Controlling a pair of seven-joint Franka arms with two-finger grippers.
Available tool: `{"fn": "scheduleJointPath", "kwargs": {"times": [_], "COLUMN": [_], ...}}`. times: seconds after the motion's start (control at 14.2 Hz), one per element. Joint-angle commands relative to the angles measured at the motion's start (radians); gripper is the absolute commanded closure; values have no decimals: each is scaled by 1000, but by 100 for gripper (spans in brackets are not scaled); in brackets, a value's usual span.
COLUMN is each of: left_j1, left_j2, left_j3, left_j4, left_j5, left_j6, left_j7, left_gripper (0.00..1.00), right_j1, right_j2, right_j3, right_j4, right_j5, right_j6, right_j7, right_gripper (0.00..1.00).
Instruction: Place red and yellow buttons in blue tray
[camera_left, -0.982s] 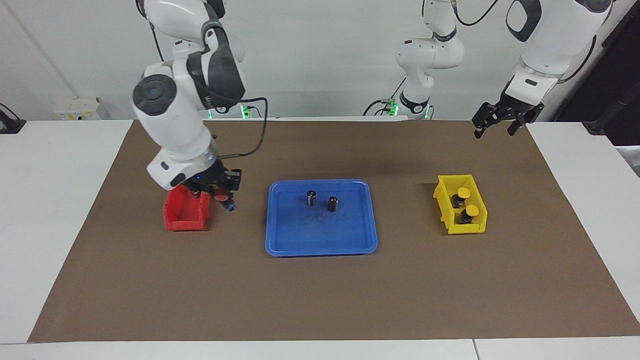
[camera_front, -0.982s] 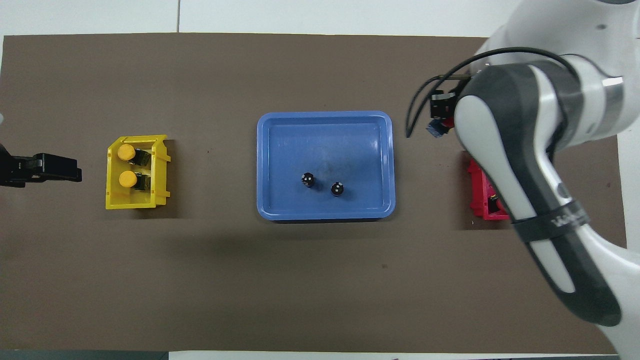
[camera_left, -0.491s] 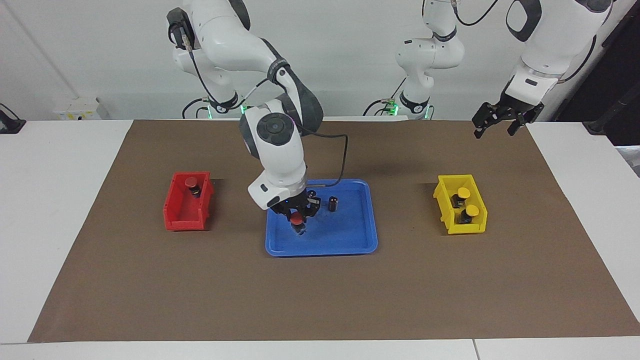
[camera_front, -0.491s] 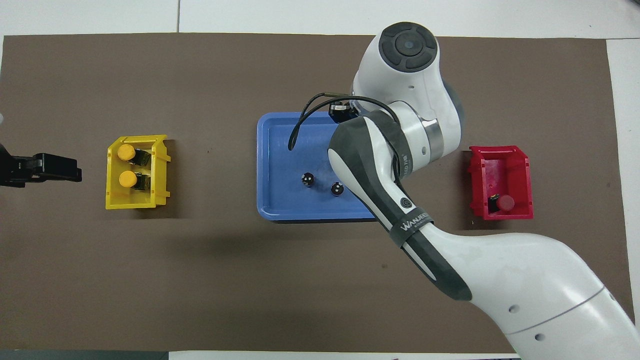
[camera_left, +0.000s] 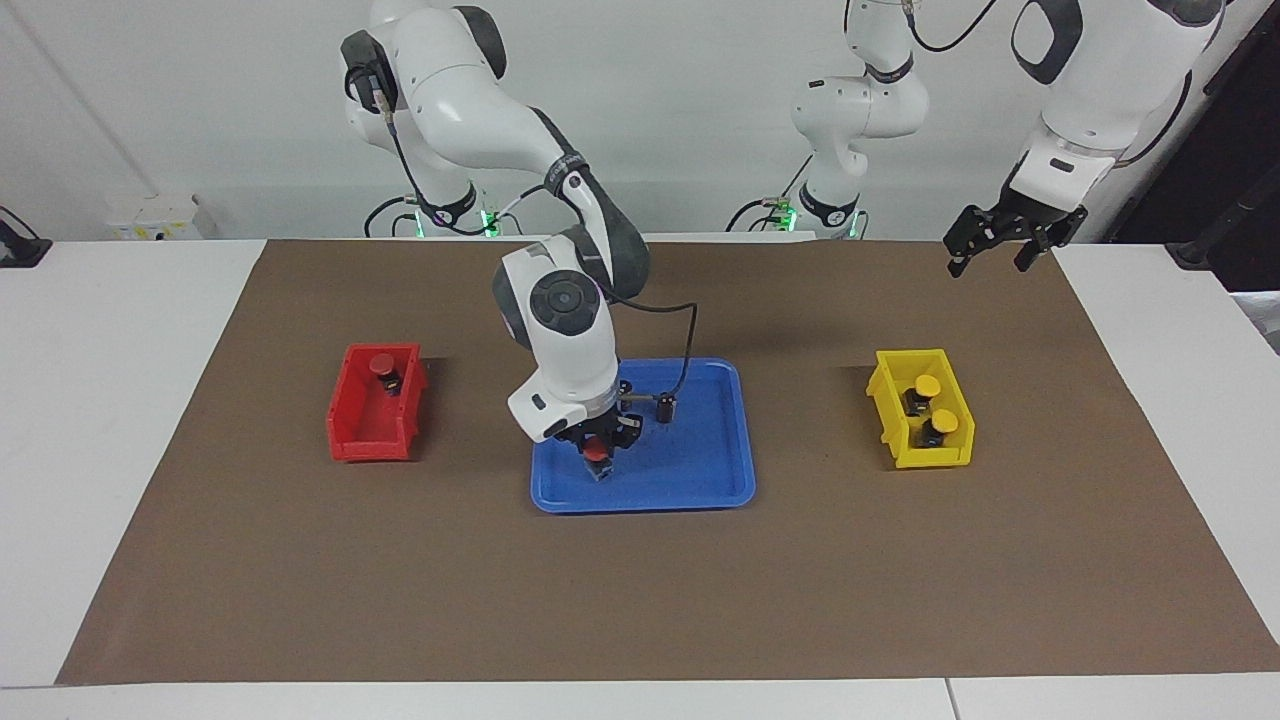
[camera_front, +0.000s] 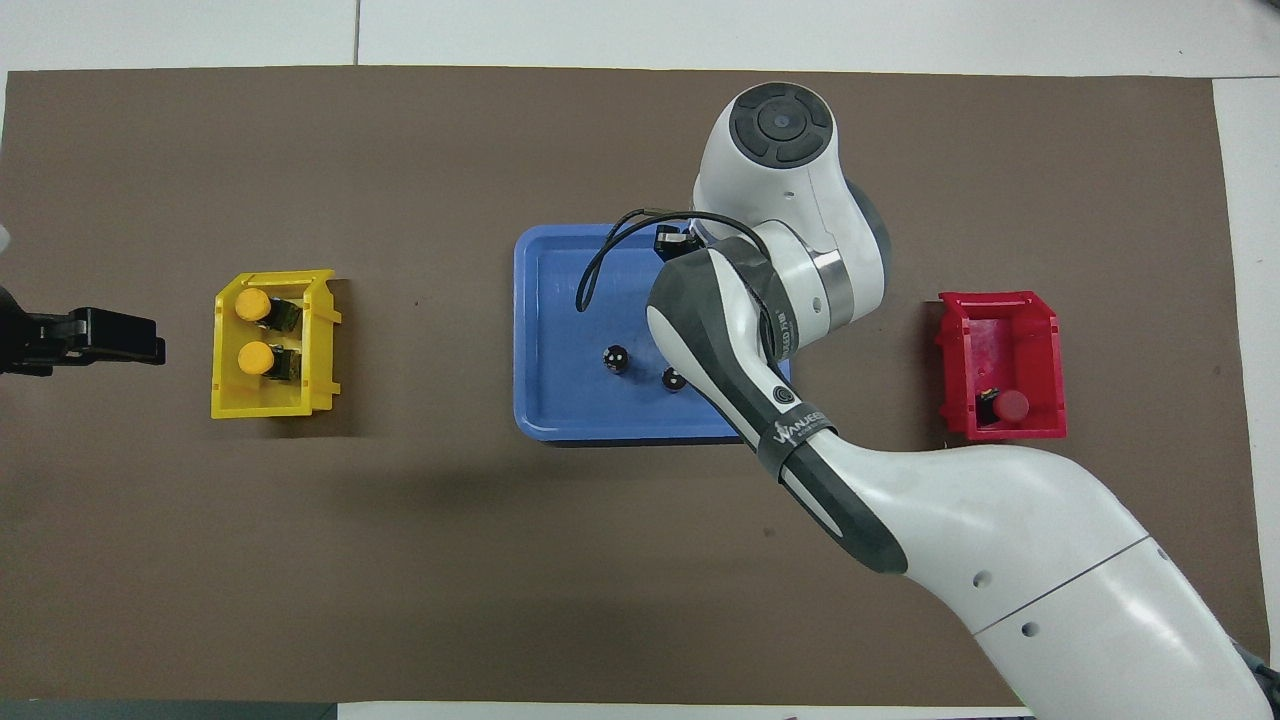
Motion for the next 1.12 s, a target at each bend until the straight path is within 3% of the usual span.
{"fn": "scheduleJointPath", "kwargs": {"times": [0.0,0.14,0.21,0.42,0.49,0.56,0.7,0.84,1.05], "left_j1": [-5,-5,-6,-5,-5,-3,0,6,6], "left_j2": [-38,-31,3,107,138,158,177,193,212], "left_j3": [-7,-10,-11,-10,-10,-10,-10,-10,-8], "left_j4": [-124,-218,-259,-295,-295,-296,-292,-286,-286], "left_j5": [-5,-8,-10,-10,-10,-10,-10,-10,-10], "left_j6": [145,273,342,441,466,473,484,507,519], "left_j7": [-29,-36,-36,-28,-26,-22,-23,-23,-22], "left_gripper": [0,0,0,0,3,13,29,30,30], "right_j1": [-6,-12,-10,-35,-65,-113,-229,-314,-374], "right_j2": [-27,-33,-33,-55,-88,-142,-281,-386,-466], "right_j3": [5,4,4,-7,-7,-5,-5,-4,-5], "right_j4": [-45,-30,-13,83,90,59,-116,-287,-476], "right_j5": [3,-2,-14,-22,-32,-34,-32,-28,-29], "right_j6": [15,9,-3,-110,-132,-150,-176,-152,-85], "right_j7": [15,15,15,-3,-53,-140,-369,-518,-604], "right_gripper": [52,3,0,0,0,0,0,3,10]}}
